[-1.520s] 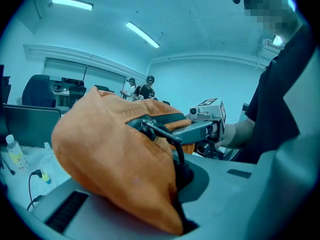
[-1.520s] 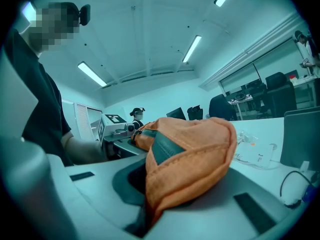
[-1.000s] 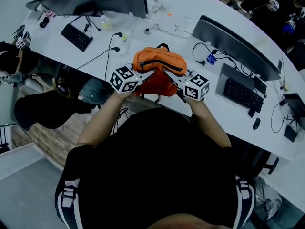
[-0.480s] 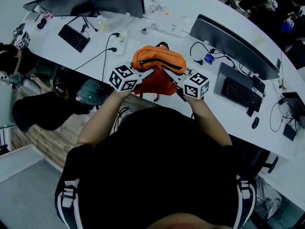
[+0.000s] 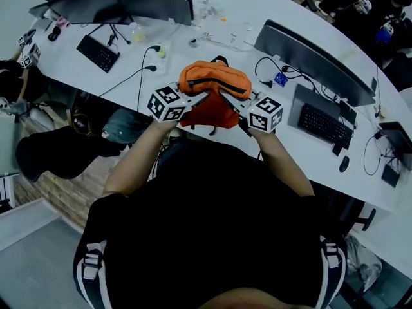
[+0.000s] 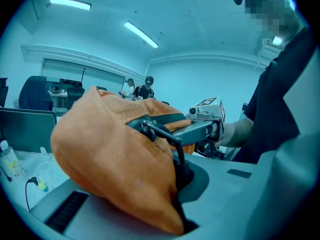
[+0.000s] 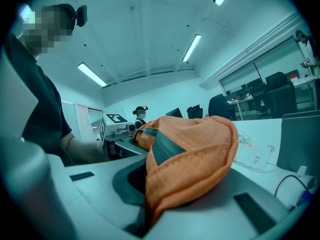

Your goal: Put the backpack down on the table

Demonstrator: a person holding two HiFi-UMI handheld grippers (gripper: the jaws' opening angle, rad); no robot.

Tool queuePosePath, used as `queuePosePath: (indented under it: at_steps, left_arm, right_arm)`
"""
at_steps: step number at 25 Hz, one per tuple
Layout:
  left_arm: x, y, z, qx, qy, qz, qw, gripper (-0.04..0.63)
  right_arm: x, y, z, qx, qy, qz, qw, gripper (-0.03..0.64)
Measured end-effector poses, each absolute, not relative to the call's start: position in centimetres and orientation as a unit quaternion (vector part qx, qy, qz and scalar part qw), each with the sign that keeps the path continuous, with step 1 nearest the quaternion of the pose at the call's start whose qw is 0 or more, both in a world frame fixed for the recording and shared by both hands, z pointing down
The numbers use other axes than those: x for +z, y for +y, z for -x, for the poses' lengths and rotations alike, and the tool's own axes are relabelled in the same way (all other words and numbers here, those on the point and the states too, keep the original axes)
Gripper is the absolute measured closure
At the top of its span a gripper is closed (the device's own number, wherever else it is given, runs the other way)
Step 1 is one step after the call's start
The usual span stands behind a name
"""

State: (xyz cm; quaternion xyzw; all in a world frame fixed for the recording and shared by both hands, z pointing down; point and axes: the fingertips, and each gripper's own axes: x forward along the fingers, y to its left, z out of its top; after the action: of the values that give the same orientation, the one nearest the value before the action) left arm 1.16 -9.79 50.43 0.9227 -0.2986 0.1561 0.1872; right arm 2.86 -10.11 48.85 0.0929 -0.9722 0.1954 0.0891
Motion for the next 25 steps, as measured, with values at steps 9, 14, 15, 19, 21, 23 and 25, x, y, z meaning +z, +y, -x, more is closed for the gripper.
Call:
queuePosePath:
  at_steps: [9, 14, 15, 19, 21, 23, 25]
  left_arm:
    - [50.5, -10.7, 0.1, 0.157, -0.266, -0.933, 0.186, 0.565]
    - [50.3, -11.4, 0.7, 0.16, -0.239, -0.94, 0.185, 0.565]
    - [50.3, -11.6, 0.8, 0.161, -0.233, -0.941, 0.185, 0.566]
    - [50.1, -12.0, 1.2, 0.166, -0.209, -0.946, 0.183, 0.565]
    - [50.0, -12.3, 1.3, 0.168, -0.196, -0.949, 0.181, 0.566]
    - [49.9, -12.6, 1.3, 0.169, -0.185, -0.951, 0.18, 0.565]
    - [49.9, -12.7, 1.3, 0.169, -0.174, -0.953, 0.181, 0.565]
  right_arm:
    - [48.8, -10.9, -1.5, 0.2, -0.968, -0.126, 0.088, 0.592]
    - [48.7, -11.5, -0.9, 0.201, -0.964, -0.151, 0.087, 0.592]
    - [48.6, -11.6, -0.9, 0.202, -0.963, -0.157, 0.087, 0.592]
    - [48.4, -11.9, -0.5, 0.206, -0.959, -0.178, 0.082, 0.592]
    - [48.3, -12.2, -0.4, 0.207, -0.957, -0.189, 0.078, 0.592]
    - [48.2, -12.5, -0.4, 0.209, -0.954, -0.2, 0.076, 0.592]
    - [48.2, -12.7, -0.4, 0.211, -0.952, -0.21, 0.075, 0.592]
